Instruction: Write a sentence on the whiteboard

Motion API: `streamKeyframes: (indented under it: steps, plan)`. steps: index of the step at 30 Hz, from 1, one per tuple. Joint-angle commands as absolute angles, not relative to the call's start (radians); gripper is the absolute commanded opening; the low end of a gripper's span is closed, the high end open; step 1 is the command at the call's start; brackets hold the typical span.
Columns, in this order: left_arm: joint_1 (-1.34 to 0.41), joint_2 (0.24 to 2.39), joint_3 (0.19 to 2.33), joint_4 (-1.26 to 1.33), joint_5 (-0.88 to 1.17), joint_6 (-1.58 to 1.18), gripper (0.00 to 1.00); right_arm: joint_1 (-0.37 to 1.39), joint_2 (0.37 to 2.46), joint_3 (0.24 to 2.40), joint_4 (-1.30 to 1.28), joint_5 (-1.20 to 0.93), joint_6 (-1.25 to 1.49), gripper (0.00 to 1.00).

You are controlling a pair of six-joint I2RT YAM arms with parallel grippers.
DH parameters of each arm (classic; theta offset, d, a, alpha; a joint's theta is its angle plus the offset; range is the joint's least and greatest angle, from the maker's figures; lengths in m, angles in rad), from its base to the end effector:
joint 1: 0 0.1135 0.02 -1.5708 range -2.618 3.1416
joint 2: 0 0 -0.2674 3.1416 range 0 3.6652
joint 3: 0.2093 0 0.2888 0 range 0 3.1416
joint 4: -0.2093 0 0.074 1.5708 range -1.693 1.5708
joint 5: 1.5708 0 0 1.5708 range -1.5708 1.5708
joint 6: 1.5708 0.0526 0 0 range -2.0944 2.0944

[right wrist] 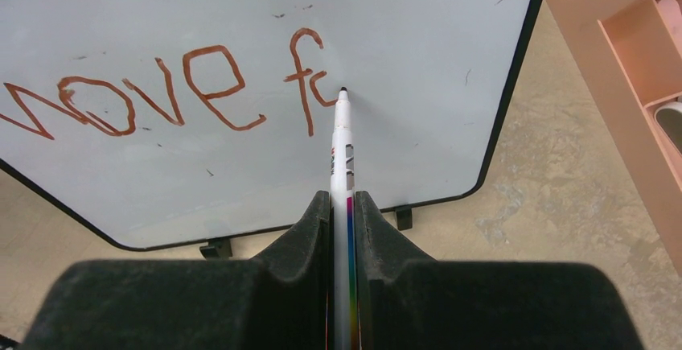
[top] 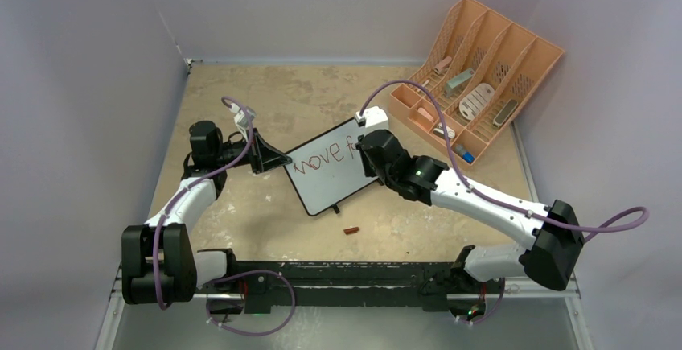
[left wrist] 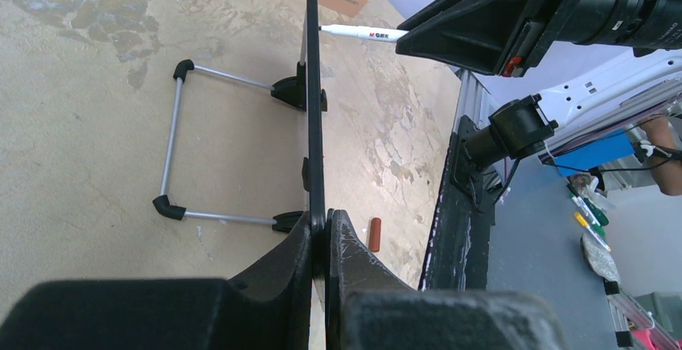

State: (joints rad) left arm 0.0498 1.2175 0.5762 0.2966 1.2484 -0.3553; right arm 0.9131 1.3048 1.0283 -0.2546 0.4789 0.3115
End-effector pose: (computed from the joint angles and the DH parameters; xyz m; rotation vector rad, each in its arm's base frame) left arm 0.2772 -0.0361 0.2128 0.4982 1.8253 -1.3822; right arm 0.2282 0.2558 0.2910 -0.3301 2.0203 0.2619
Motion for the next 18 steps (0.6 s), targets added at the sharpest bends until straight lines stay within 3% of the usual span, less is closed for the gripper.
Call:
streamKeyframes:
  steps: [1,18]
  plan:
    - [0.041,1.221,0.6,0.298,1.267,-0.313,0.0,0.906,1.302,1.081,-0.197,0.491,0.303,0.0]
    - [0.041,1.221,0.6,0.298,1.263,-0.313,0.0,0.907,1.311,1.083,-0.198,0.41,0.278,0.0]
